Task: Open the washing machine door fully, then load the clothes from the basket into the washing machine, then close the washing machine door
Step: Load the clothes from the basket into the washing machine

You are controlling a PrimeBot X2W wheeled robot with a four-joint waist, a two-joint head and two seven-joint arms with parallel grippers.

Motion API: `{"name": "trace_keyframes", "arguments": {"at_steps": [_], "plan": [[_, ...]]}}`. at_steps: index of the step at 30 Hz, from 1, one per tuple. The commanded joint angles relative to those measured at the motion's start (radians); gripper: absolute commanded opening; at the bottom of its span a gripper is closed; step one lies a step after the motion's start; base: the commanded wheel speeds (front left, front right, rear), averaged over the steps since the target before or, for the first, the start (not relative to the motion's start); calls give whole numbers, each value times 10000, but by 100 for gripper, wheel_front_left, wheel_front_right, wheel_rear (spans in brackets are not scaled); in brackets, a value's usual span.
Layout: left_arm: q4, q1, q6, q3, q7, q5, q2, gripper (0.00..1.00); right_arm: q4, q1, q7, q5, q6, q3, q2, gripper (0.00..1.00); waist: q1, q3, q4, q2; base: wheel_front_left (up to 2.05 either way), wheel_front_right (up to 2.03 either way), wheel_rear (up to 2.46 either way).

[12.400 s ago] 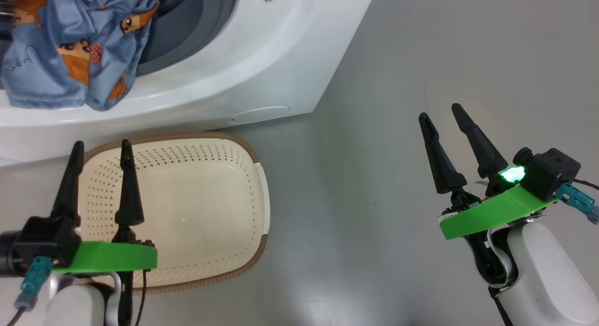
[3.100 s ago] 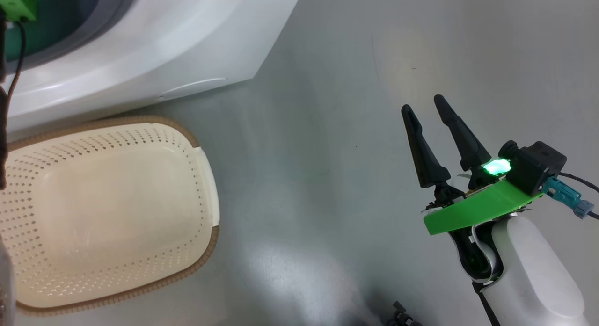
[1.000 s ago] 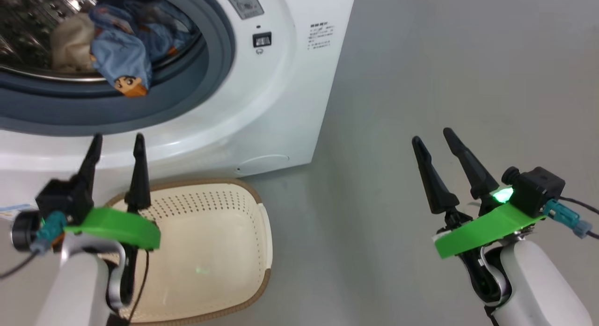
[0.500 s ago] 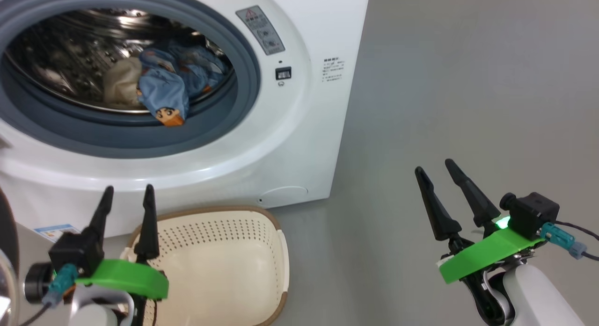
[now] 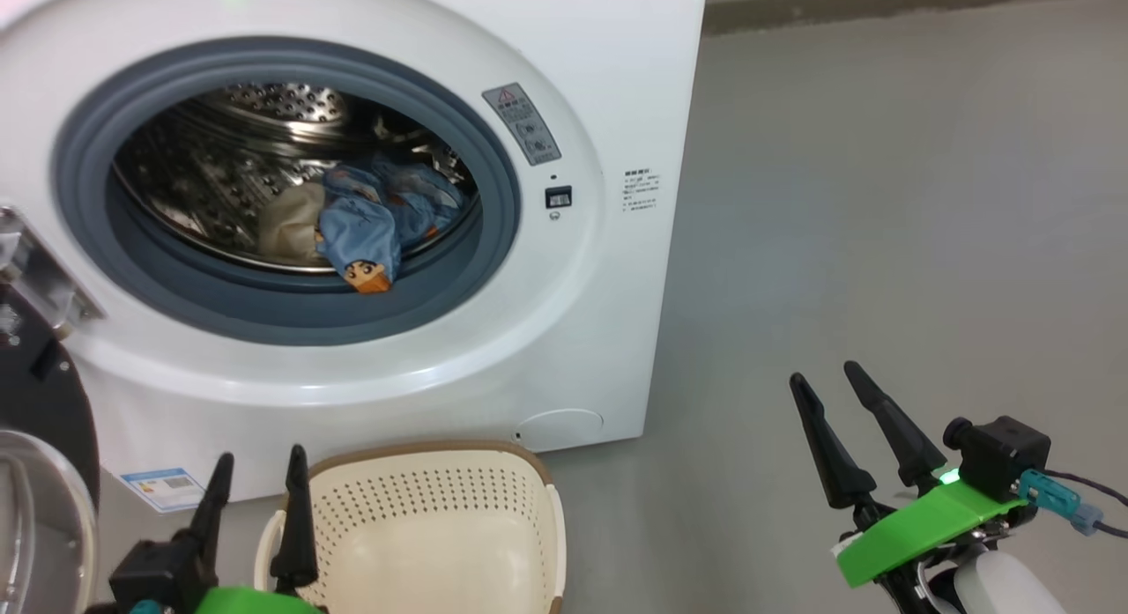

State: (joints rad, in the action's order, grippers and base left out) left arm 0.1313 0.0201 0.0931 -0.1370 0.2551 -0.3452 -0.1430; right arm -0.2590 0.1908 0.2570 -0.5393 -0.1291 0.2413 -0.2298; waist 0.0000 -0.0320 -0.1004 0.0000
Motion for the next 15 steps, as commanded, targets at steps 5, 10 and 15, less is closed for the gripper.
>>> {"name": "trace_keyframes", "arguments": {"at_steps": [5, 10, 15], "plan": [[-416, -85, 65, 363, 45, -84, -82, 100, 231, -160, 48, 13, -16, 159, -160, 100, 0, 322, 287, 0, 0, 0, 0], [-478, -213, 93, 331, 51, -26, -88, 100, 253, -206, 48, 22, -16, 160, -171, 100, 0, 390, 405, 0, 0, 0, 0], [-571, -296, 96, 346, 56, -25, -79, 100, 256, -214, 48, 33, -16, 177, -162, 100, 0, 403, 425, 0, 0, 0, 0]]}}
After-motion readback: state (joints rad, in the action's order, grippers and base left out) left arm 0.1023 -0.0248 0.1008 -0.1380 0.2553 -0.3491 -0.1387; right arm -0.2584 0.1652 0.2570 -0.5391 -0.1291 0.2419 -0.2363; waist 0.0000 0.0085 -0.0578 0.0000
